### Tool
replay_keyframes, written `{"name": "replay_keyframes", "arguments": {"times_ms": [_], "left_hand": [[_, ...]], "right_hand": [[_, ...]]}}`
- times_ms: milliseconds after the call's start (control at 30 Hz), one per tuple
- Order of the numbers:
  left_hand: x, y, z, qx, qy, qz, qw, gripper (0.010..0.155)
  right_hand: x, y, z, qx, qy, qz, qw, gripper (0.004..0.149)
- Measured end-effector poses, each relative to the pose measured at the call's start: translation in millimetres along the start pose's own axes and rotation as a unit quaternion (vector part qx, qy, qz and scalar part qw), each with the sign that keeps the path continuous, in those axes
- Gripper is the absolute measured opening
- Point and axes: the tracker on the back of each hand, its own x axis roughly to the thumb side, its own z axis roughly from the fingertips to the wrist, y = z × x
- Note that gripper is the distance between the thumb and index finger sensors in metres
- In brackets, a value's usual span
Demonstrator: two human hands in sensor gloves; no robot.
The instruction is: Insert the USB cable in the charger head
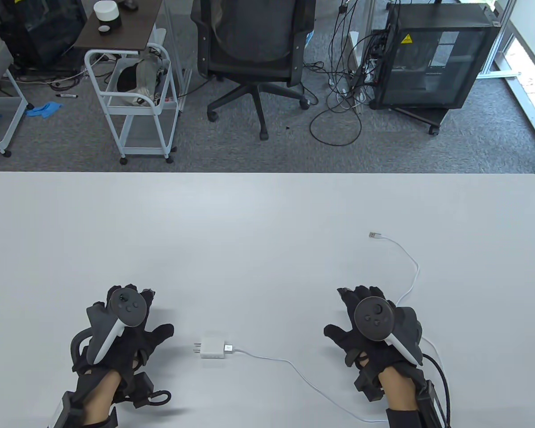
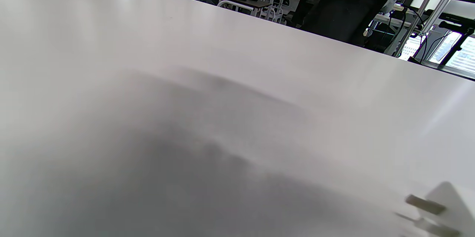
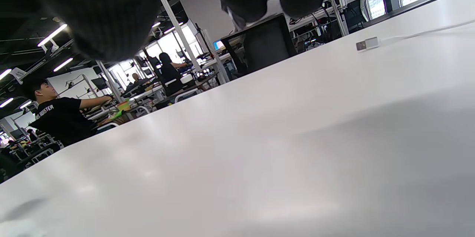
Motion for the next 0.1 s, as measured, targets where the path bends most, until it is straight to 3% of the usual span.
{"name": "replay_keyframes", "arguments": {"times_ms": [100], "left_hand": [[-0.1, -0.3, 0.1, -0.002, -0.001, 0.002, 1.000, 0.100]], "right_hand": [[-0.2, 0.1, 0.1, 0.000, 0.000, 0.000, 1.000, 0.092]]}}
